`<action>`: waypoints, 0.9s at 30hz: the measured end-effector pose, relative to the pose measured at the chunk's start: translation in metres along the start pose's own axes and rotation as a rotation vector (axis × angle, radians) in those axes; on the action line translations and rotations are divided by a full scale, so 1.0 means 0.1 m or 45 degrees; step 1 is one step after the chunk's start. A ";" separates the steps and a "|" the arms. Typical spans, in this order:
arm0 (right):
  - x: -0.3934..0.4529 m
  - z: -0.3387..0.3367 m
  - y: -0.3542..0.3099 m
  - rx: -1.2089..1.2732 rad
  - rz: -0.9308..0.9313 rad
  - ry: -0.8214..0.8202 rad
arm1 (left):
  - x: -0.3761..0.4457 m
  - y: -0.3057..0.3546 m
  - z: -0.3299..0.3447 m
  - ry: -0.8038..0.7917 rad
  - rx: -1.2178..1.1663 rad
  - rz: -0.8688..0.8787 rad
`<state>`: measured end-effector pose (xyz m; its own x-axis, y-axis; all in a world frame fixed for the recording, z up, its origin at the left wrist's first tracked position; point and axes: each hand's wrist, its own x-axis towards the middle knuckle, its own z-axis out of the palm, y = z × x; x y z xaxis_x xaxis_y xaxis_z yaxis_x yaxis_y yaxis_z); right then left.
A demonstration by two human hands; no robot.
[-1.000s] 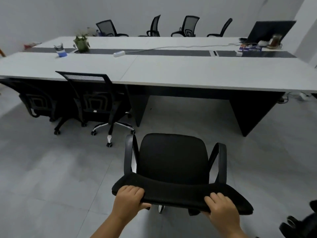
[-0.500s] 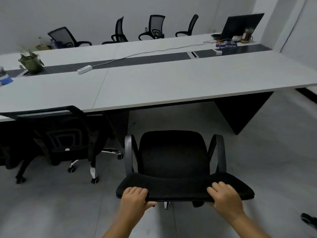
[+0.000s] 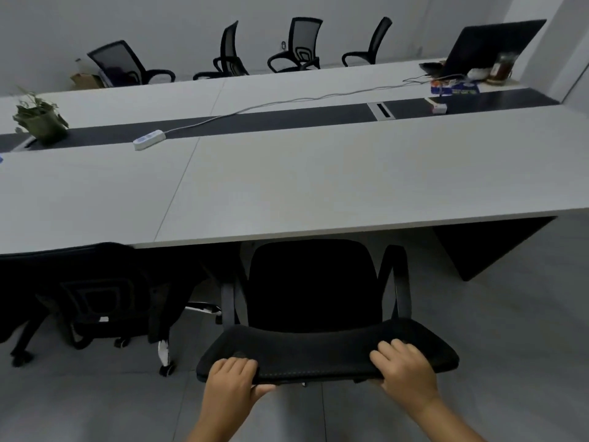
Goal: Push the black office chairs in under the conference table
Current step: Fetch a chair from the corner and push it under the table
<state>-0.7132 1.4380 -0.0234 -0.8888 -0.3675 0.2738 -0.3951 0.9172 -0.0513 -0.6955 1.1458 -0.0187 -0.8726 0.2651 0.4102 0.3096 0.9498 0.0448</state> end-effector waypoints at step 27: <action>2.44 0.65 -0.14 -0.092 0.052 0.121 | 1.72 -1.77 0.70 0.150 0.114 0.187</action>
<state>-0.9396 1.3260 -0.0181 -0.8764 -0.3163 0.3631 -0.3381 0.9411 0.0038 -0.9267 1.0353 -0.0202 -0.7689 0.3852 0.5103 0.3905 0.9149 -0.1023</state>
